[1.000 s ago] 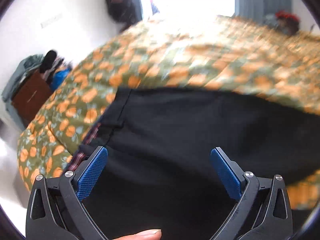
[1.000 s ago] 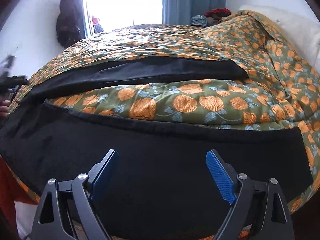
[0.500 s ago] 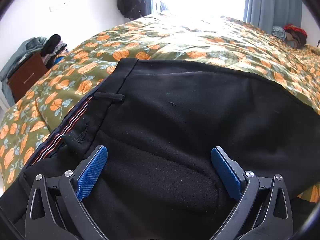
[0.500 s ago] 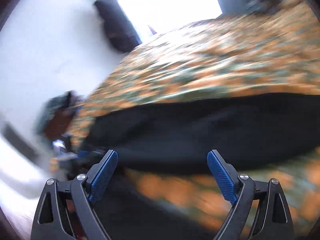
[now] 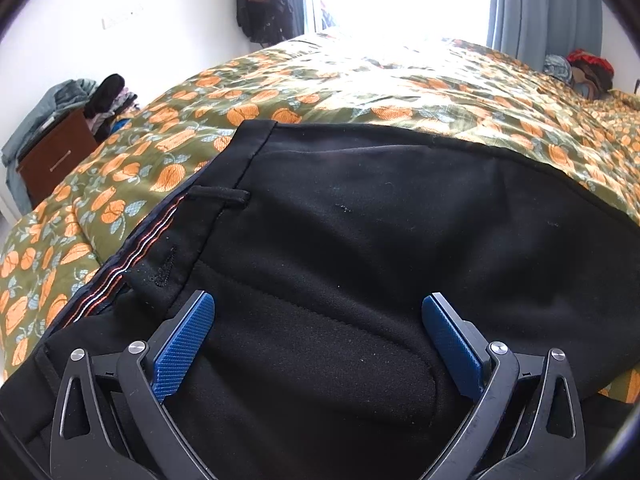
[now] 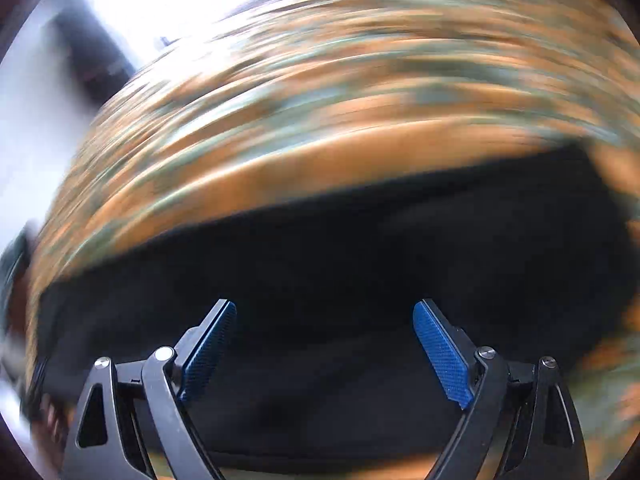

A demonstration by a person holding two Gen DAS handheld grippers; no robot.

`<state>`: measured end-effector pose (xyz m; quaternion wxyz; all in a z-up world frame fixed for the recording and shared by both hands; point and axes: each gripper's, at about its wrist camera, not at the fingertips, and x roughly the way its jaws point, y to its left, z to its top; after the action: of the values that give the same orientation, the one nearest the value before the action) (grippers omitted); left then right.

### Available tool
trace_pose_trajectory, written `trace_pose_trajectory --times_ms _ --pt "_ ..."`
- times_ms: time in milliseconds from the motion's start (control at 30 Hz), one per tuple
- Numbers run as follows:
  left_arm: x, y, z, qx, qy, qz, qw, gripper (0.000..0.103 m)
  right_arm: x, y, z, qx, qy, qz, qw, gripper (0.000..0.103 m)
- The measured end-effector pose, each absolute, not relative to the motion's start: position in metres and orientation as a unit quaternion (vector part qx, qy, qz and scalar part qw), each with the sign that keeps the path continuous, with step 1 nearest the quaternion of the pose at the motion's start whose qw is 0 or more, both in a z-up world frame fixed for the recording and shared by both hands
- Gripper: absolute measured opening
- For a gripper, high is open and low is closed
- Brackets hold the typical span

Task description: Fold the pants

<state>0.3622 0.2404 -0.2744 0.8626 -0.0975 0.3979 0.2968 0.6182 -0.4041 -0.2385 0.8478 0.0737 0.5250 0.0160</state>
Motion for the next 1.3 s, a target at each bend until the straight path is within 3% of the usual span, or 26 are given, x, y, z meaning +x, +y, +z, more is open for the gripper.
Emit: trace_pose_trajectory --times_ms 100,233,333,467,567,600,633,667,700,733,833,933,1100,1167,1300 --pt "0.362 0.24 -0.274 -0.097 0.398 0.297 0.863 0.103 0.601 -0.508 -0.205 0.127 0.472 -0.128 0.863 0.09" --pt "0.363 0.24 -0.275 -0.093 0.398 0.3 0.862 0.103 0.56 -0.584 -0.192 0.327 0.393 -0.095 0.854 0.09" --pt "0.363 0.239 -0.276 -0.09 0.399 0.301 0.861 0.103 0.556 -0.591 -0.215 0.398 0.405 -0.048 0.821 0.088" --pt "0.365 0.238 -0.276 -0.086 0.402 0.304 0.86 0.103 0.576 -0.566 -0.235 0.397 0.418 -0.018 0.817 0.079" --pt "0.366 0.237 -0.277 -0.083 0.404 0.306 0.858 0.103 0.594 -0.559 -0.244 0.365 0.422 -0.062 0.827 0.061" --pt "0.366 0.237 -0.277 -0.082 0.404 0.306 0.858 0.103 0.597 -0.558 -0.247 0.354 0.428 -0.087 0.827 0.041" --pt "0.366 0.237 -0.277 -0.081 0.405 0.307 0.857 0.103 0.598 -0.557 -0.248 0.343 0.43 -0.103 0.829 0.033" --pt "0.366 0.236 -0.277 -0.08 0.406 0.307 0.857 0.103 0.598 -0.553 -0.244 0.335 0.422 -0.102 0.837 0.029" --pt "0.367 0.236 -0.277 -0.08 0.406 0.307 0.857 0.103 0.595 -0.551 -0.236 0.324 0.409 -0.092 0.848 0.02" --pt "0.367 0.236 -0.278 -0.079 0.407 0.308 0.857 0.103 0.592 -0.544 -0.225 0.309 0.395 -0.071 0.862 0.018" --pt "0.367 0.236 -0.278 -0.078 0.408 0.309 0.856 0.103 0.566 -0.509 -0.174 0.242 0.358 0.06 0.9 0.017" --pt "0.367 0.236 -0.278 -0.078 0.408 0.309 0.856 0.103 0.485 -0.47 -0.122 0.134 0.333 0.191 0.914 0.017" --pt "0.369 0.235 -0.278 -0.073 0.412 0.311 0.854 0.103 0.362 -0.492 -0.124 0.085 0.367 0.19 0.907 0.018" --pt "0.371 0.234 -0.278 -0.068 0.417 0.313 0.85 0.103 0.342 -0.52 -0.152 0.063 0.414 0.091 0.904 0.025" --pt "0.373 0.234 -0.275 -0.067 0.429 0.316 0.843 0.103 0.316 -0.564 -0.17 0.062 0.437 -0.092 0.892 0.059"
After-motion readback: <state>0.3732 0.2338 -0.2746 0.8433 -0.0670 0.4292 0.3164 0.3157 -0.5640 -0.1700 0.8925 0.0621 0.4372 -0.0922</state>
